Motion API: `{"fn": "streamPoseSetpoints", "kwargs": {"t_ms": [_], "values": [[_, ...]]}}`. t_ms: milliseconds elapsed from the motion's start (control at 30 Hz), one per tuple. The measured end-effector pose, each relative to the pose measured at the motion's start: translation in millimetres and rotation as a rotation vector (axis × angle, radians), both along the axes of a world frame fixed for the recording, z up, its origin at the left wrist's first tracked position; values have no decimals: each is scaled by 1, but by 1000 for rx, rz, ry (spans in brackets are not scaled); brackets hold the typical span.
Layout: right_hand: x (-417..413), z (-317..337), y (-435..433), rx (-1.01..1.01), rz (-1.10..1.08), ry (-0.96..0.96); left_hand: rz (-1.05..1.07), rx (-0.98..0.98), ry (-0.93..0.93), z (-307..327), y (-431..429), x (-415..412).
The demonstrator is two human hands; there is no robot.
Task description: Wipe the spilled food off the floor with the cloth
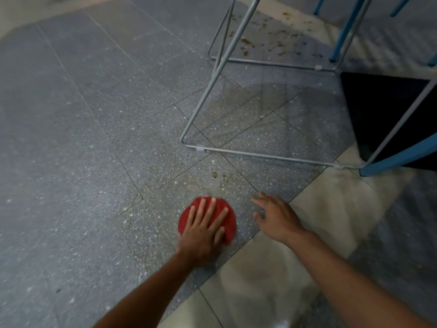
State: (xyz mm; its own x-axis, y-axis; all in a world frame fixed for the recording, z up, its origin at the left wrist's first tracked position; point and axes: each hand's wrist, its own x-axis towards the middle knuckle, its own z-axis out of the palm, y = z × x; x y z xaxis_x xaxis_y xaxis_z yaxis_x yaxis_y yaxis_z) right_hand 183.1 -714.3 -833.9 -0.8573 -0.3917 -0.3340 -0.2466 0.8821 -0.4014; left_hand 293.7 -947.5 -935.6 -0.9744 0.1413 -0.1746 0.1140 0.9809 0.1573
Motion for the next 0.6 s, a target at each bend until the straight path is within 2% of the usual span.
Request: {"fn": "streamPoseSetpoints", "kwargs": {"t_ms": [67, 100, 200, 267, 300, 367, 467, 533, 600], "values": [[-3, 4, -1, -2, 5, 2, -138, 53, -15, 1, -18, 15], [-4, 5, 0, -4, -7, -1, -134, 58, -2, 2, -33, 11], [-6, 4, 5, 8, -38, -11, 187, 73, 2, 10, -63, -29], [-3, 4, 4, 14, -50, -20, 432, 83, -49, 18, -54, -62], [-1, 6, 3, 16, -57, -24, 485, 79, -67, 19, -40, -72], [-2, 10, 0, 21, -71, 2, 382, 75, -80, 17, -4, -75], [-12, 21, 3, 31, -96, 122, -4, 47, -47, 4, 34, -30], [-20, 25, 13, 24, -124, 178, -183, 68, 13, -3, 17, -5], [-27, 24, 28, 22, -175, 205, -162, 80, 27, -3, -22, -8]]}}
